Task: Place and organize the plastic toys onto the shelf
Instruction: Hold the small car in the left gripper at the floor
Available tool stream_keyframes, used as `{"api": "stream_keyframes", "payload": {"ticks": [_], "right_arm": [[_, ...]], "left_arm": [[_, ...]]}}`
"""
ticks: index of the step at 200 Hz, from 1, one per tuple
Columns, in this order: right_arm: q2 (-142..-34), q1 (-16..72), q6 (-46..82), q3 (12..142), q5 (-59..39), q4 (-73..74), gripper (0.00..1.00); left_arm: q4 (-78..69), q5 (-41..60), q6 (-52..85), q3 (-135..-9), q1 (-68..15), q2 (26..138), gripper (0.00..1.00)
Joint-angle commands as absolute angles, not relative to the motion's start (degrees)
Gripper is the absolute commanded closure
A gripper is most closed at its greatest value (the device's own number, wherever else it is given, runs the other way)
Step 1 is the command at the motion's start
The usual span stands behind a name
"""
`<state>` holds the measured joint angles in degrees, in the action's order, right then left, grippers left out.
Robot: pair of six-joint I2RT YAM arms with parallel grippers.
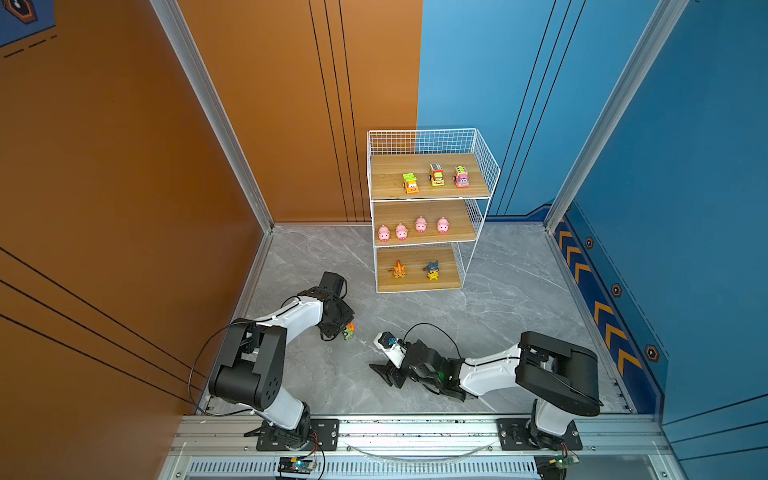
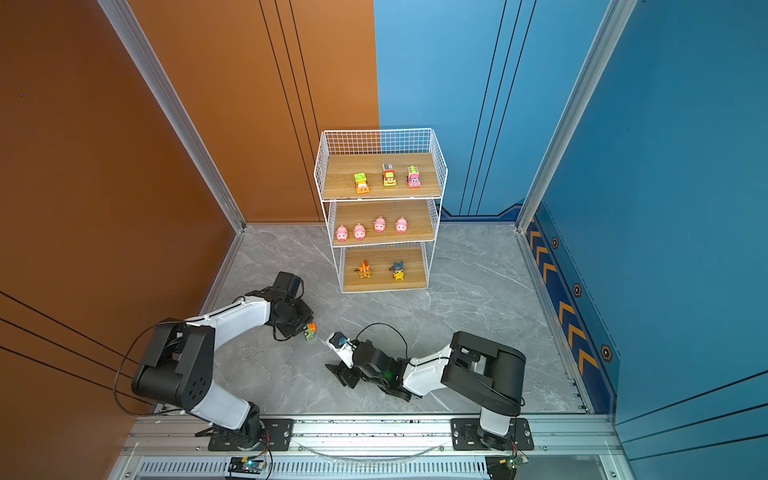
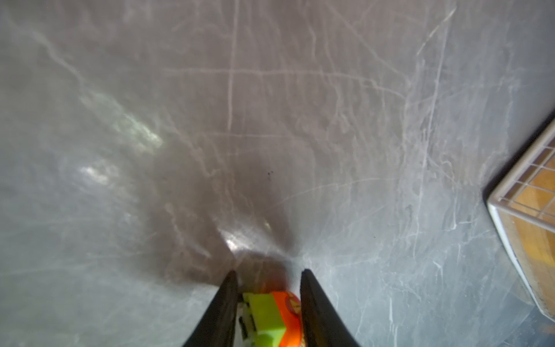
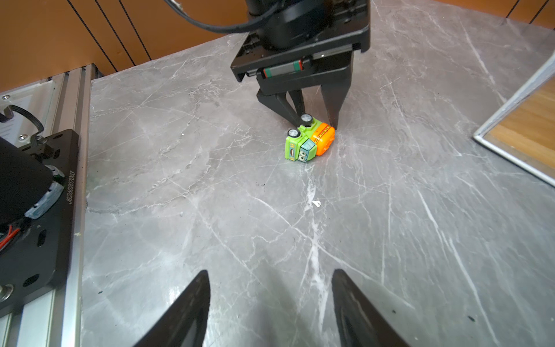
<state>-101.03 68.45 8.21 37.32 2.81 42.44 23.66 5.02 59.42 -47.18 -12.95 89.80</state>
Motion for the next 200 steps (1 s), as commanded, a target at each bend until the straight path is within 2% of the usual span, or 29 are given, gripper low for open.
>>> {"api": "stream_keyframes", "payload": {"ticks": [1, 27, 56, 89, 138, 181, 200], "right_arm": [[-103.1, 68.1, 10.9, 39.9, 3.1, 41.6, 0.35], [-105.4, 67.4, 15.1, 40.0, 1.9, 46.6, 0.35], [-105.4, 66.7, 15.8, 38.5, 2.6, 48.5, 0.35], [-104.0, 65.4, 16.3, 36.0, 3.3, 49.9, 0.35], [-102.6, 64.9, 16.3, 33.9, 4.0, 50.6, 0.35], [-102.3, 64.9, 16.3, 33.6, 4.2, 50.7, 0.35], [-102.2, 65.0, 16.3, 33.6, 4.3, 50.6, 0.35]], "left_arm": [[22.8, 6.5, 59.7, -44.0, -13.4, 91.1, 0.67], [21.8, 7.1, 59.7, -43.5, -13.6, 90.8, 0.67], [22.1, 6.2, 56.8, -43.8, -14.0, 90.1, 0.44], [28.2, 4.9, 49.7, -47.6, -15.1, 91.4, 0.35], [36.4, 1.9, 40.8, -52.8, -17.3, 94.0, 0.34], [38.7, 0.1, 37.5, -55.1, -19.6, 96.6, 0.41], [39.5, -1.0, 36.6, -56.4, -20.5, 97.8, 0.47]]}}
